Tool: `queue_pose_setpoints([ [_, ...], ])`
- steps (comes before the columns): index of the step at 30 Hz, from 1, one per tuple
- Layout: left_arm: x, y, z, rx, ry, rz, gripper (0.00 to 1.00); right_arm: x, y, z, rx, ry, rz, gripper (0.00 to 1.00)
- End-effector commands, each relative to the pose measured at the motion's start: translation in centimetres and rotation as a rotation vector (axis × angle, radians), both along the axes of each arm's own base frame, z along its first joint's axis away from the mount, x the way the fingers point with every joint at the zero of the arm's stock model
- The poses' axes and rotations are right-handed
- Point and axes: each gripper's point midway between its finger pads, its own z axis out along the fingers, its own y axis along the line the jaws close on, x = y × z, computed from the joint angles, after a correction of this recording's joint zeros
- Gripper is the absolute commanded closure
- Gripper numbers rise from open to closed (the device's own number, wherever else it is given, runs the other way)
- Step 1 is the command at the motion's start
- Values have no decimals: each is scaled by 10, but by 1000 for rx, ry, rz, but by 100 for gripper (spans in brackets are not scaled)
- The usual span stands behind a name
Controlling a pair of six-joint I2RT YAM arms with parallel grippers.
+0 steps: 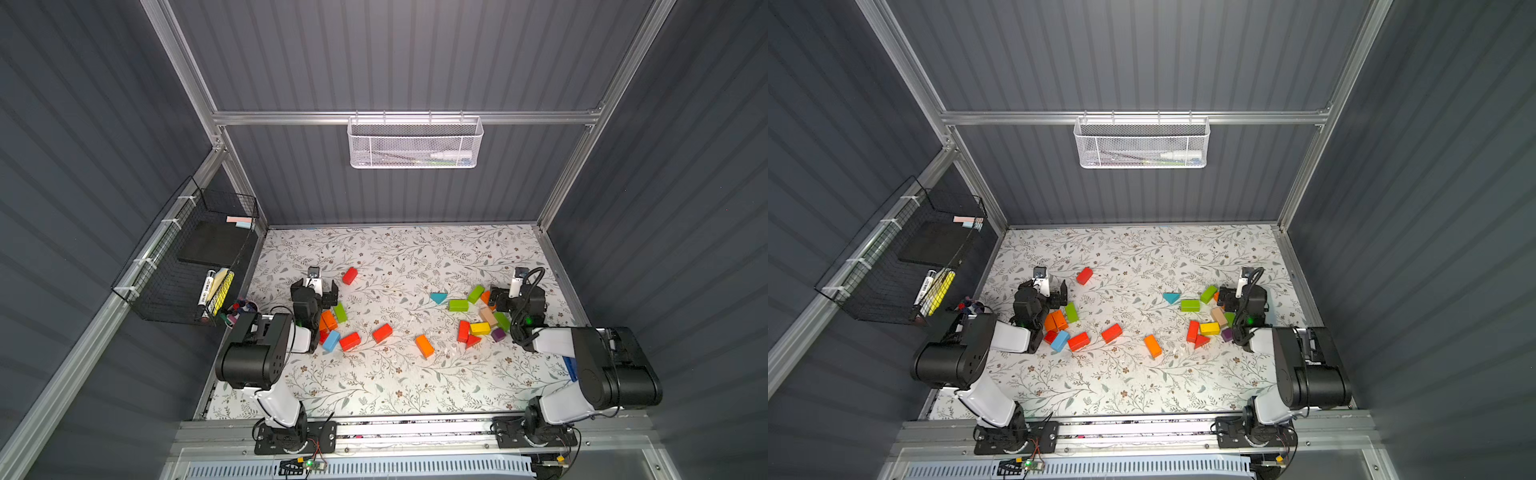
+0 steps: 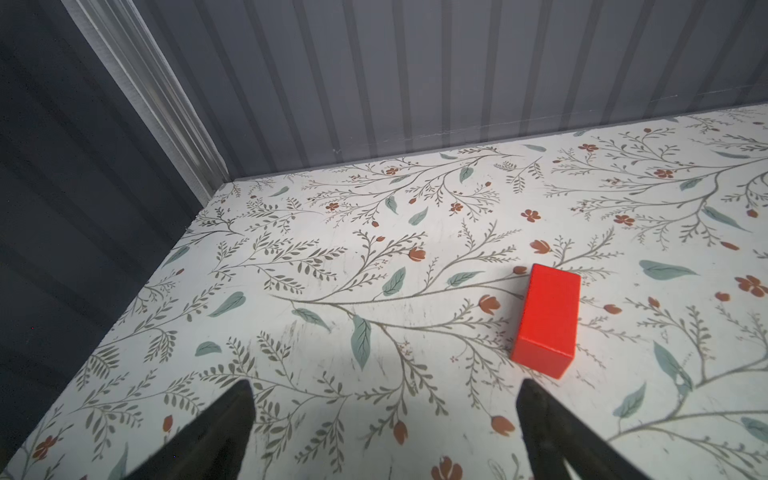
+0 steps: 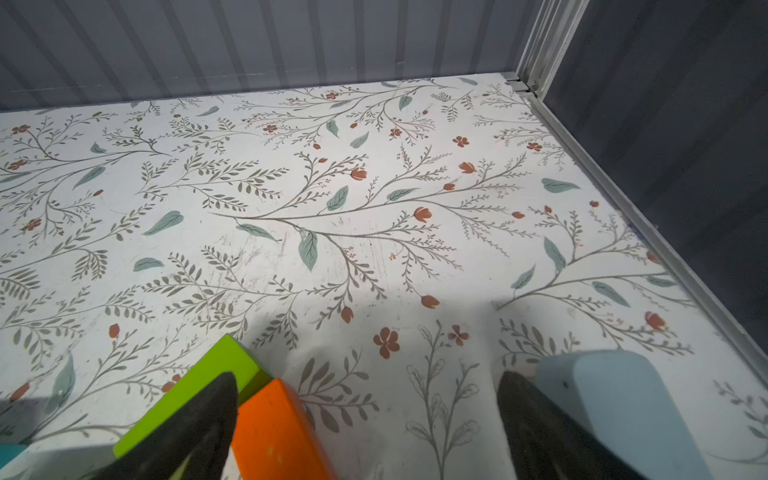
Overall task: Assemble a heart with building blocks
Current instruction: Adjust the building block at the center of the board.
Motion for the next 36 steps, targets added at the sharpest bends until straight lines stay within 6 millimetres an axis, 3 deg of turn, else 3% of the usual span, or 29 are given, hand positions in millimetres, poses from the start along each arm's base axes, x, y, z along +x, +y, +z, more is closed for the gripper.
queue_pose_setpoints([
  [1, 4, -1, 7, -12, -18, 2, 1, 4, 0, 8, -13, -22, 6, 1],
  [27, 3, -1, 8, -12, -21, 1, 1, 3, 0, 8, -13, -22, 6, 1],
  [31, 9, -1, 19, 7, 19, 3, 1, 6, 1, 18, -24, -53, 15, 1],
  [36, 16, -15, 58, 42, 37, 19, 1, 3, 2, 39, -14, 13, 19, 1],
])
